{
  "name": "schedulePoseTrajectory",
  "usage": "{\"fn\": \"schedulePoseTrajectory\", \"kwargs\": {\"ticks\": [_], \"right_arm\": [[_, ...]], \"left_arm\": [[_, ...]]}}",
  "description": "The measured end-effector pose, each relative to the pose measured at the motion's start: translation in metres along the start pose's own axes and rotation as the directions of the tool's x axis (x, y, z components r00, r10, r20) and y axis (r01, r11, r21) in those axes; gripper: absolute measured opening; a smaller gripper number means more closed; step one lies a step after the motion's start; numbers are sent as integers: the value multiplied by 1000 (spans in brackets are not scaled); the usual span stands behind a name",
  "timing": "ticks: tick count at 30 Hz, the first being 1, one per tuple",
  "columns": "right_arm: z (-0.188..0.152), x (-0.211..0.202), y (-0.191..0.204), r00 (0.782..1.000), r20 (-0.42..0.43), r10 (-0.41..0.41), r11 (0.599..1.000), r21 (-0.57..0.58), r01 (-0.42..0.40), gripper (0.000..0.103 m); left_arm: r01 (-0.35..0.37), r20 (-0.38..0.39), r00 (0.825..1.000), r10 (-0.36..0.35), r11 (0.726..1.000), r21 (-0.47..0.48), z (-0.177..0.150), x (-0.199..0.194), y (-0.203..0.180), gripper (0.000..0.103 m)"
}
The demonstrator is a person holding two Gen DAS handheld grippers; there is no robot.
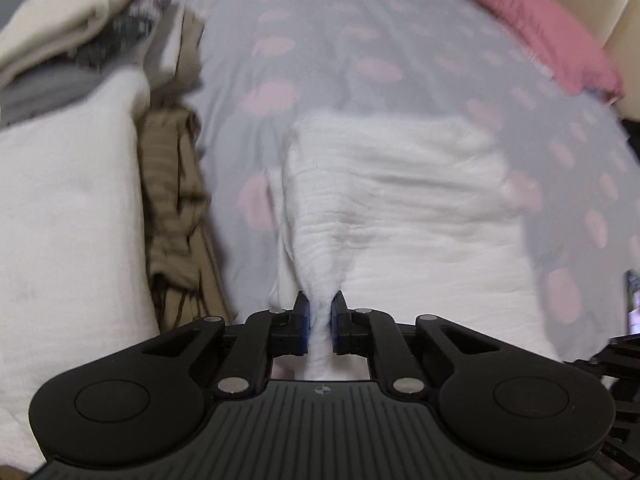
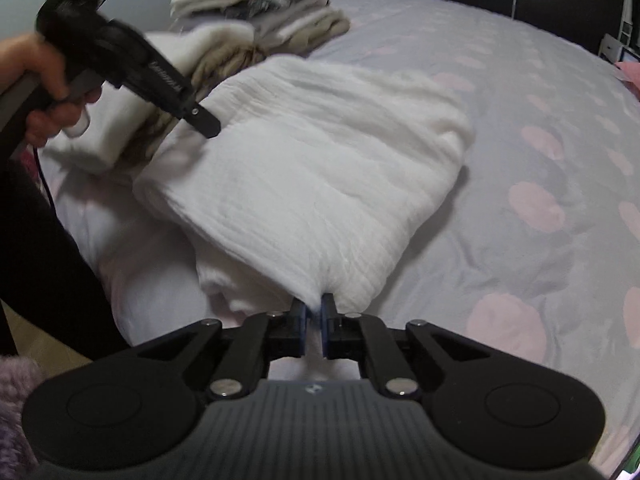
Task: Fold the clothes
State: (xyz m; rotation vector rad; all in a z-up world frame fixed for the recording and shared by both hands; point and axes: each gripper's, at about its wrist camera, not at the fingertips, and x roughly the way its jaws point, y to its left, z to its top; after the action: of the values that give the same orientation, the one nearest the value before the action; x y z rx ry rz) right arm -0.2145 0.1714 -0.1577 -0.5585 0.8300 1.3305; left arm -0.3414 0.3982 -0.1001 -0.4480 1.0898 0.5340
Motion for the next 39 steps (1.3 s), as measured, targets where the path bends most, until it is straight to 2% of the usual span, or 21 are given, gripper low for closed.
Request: {"fn": "schedulePoseTrajectory", "kwargs": {"ticks": [2,4,6,9,16,18,25,29,34,39], "right_arm": [[0,4,-3,1000,-12,13,1000,22,-13,9],[1,-3,-6,1000,-14,22,999,37,-21,19],[5,-15,-9,1000,-16,24,999,35,-24,26],[9,-34,-14,999,-24,28,999,16,-28,26],[50,-51,-44,1000,22,-11,992,-122,14,25],[66,-49,-55,998,45,-40,985,-167,47,25],[121,-23,-78,994,104,-15,974,-223,38,26],[144,1,-73,996,86,28,955,-296,-2,26],[166,29,-67,995,58,78,910,-412,-48,29],[184,57,-63,992,30,125,884,-458,-97,29]], "left_arm": [[-19,-20,1000,19,1000,15,1,10,-3,8],[-33,-21,999,34,999,35,1,12,-8,10],[-42,-18,999,43,998,48,1,8,-9,17],[-49,-20,999,50,997,56,1,0,-8,28],[-12,18,1000,11,997,76,24,-22,-10,31],[-7,28,1000,4,995,95,35,-22,-9,41],[26,15,999,-28,992,126,59,1,0,41],[33,-21,999,-31,993,117,59,18,4,41],[56,-66,997,-49,992,111,64,32,6,34],[62,-97,994,-51,992,109,67,43,7,34]]}}
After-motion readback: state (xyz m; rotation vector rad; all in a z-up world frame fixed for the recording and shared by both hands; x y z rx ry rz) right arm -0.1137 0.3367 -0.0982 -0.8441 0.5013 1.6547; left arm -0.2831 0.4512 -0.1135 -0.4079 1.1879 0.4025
